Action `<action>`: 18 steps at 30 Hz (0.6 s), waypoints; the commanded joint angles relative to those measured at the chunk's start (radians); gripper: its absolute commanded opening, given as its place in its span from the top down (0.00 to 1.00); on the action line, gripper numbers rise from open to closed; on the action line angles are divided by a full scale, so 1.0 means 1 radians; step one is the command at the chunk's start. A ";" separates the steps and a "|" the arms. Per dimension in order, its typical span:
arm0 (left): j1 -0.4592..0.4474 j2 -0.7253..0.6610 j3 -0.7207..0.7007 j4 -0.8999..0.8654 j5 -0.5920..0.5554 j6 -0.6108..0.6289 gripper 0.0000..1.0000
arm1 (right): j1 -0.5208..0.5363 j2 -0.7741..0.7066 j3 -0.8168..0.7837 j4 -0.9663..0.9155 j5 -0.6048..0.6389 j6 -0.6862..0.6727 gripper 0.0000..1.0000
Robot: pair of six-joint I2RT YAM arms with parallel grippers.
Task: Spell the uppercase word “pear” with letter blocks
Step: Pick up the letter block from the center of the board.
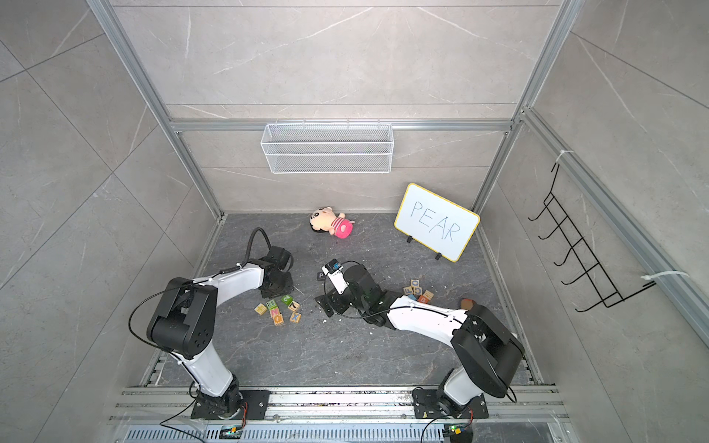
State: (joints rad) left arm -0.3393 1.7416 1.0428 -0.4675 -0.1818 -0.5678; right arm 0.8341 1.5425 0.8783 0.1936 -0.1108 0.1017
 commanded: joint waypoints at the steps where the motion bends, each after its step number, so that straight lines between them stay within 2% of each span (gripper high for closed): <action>1: 0.001 -0.056 0.009 -0.025 -0.019 0.025 0.80 | 0.006 -0.028 -0.010 0.024 0.031 0.014 0.02; 11: -0.069 -0.160 0.118 -0.137 -0.062 0.012 0.81 | -0.016 -0.083 -0.010 0.000 0.130 0.053 0.01; 18: -0.207 -0.168 0.306 -0.231 -0.124 -0.008 0.84 | -0.130 -0.136 -0.024 -0.065 0.122 0.133 0.01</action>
State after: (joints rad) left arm -0.4980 1.5986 1.2751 -0.6331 -0.2619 -0.5617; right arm 0.7364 1.4448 0.8757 0.1757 -0.0036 0.1829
